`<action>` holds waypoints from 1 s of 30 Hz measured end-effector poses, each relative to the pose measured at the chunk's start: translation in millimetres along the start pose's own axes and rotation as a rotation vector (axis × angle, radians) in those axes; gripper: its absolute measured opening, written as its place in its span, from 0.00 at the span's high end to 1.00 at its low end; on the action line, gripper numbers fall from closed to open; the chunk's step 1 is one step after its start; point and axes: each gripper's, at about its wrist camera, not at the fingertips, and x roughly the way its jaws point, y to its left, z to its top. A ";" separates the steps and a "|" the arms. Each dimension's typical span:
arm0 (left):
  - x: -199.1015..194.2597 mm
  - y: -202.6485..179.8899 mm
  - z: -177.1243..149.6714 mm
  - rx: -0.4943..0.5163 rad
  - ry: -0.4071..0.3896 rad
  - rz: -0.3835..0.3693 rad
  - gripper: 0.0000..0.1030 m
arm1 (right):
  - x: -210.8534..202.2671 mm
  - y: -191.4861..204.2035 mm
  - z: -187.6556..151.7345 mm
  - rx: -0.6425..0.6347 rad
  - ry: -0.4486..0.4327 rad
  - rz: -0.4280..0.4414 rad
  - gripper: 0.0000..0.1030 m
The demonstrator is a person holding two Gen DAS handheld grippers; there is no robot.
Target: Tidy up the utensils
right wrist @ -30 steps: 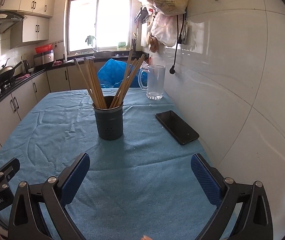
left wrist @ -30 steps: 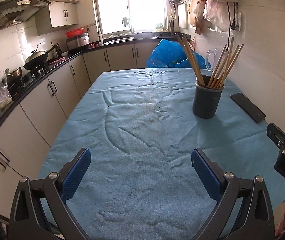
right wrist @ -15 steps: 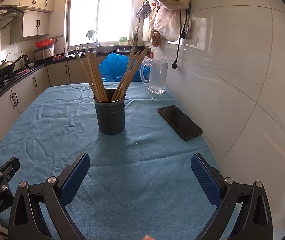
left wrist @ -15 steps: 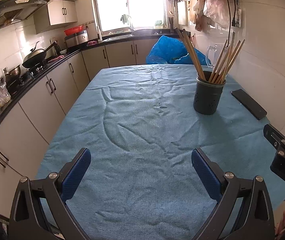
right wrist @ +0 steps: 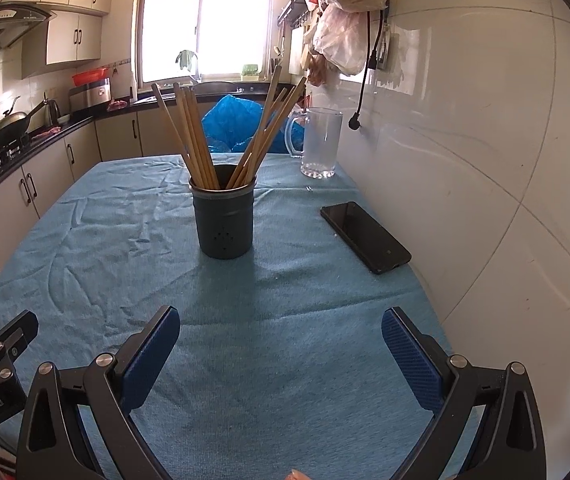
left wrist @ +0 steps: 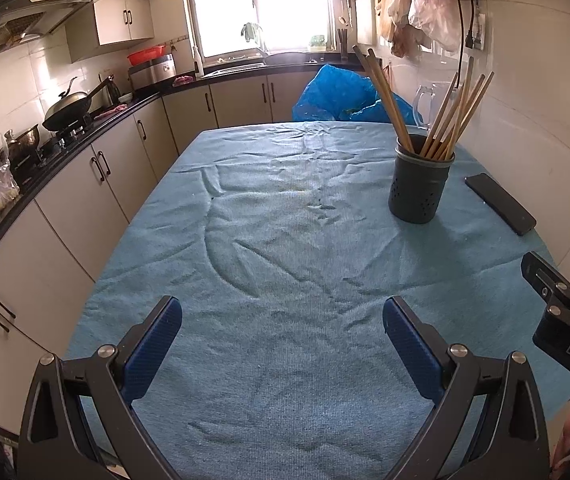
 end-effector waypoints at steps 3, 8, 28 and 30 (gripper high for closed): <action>2.3 -0.4 -0.1 -0.001 0.005 -0.005 0.03 | 2.2 1.8 -1.1 -0.003 0.008 -0.002 0.00; 4.2 -0.5 -0.4 -0.003 0.008 -0.007 0.03 | 3.7 3.2 -0.8 -0.005 0.008 -0.003 0.00; 4.8 -0.1 -2.4 -0.009 0.011 -0.015 0.03 | 2.9 3.6 -2.6 -0.013 0.016 -0.010 0.00; 4.7 -0.1 -2.4 -0.009 0.012 -0.016 0.03 | 2.2 4.5 -3.8 -0.015 0.015 -0.011 0.00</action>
